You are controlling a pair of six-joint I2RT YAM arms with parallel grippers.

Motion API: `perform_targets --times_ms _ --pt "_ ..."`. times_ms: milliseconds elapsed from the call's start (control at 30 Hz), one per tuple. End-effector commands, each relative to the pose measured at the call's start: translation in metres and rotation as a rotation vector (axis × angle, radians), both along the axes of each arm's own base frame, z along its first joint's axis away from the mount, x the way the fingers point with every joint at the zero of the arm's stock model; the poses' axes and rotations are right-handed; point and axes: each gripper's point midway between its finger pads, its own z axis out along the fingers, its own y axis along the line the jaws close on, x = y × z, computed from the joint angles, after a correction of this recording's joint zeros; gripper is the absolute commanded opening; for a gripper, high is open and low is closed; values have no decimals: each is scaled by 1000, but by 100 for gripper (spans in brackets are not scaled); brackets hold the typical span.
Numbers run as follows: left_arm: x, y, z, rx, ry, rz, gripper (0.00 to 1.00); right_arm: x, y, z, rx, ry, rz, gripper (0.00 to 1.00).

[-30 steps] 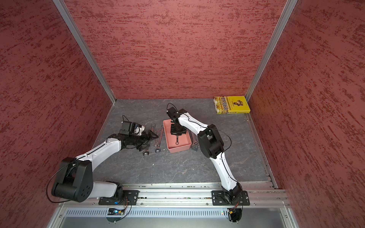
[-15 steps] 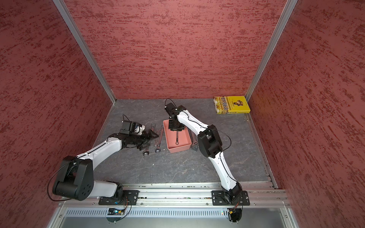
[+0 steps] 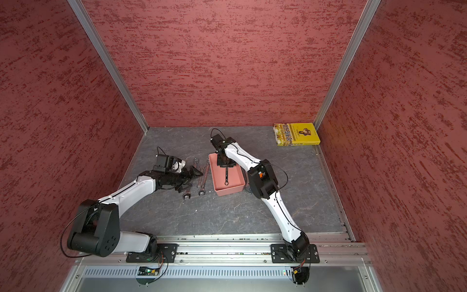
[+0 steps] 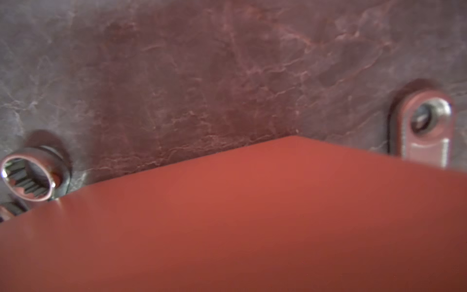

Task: Take out the wrench from the storage box
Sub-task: Adjust the storage box at the center of the board.

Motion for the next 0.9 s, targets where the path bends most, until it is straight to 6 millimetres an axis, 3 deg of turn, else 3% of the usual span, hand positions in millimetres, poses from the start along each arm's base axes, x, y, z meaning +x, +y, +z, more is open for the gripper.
perform_targets --times_ms 0,167,367,600,767,867 --pt "6 0 11 -4 -39 -12 100 -24 -14 -41 -61 129 -8 28" --pt "6 0 11 -2 -37 -14 100 -58 0 -54 -34 205 5 26" --pt "6 1 8 -3 -30 -12 100 -77 -20 -46 -86 213 -16 25" --pt "11 -1 7 -5 -34 -15 100 -60 -16 -17 -39 75 -42 30" --pt "9 -1 8 -5 -34 -17 100 -37 -7 27 15 -50 -68 34" --pt "7 -1 7 -6 -32 -18 100 -37 -7 46 33 -69 -88 35"
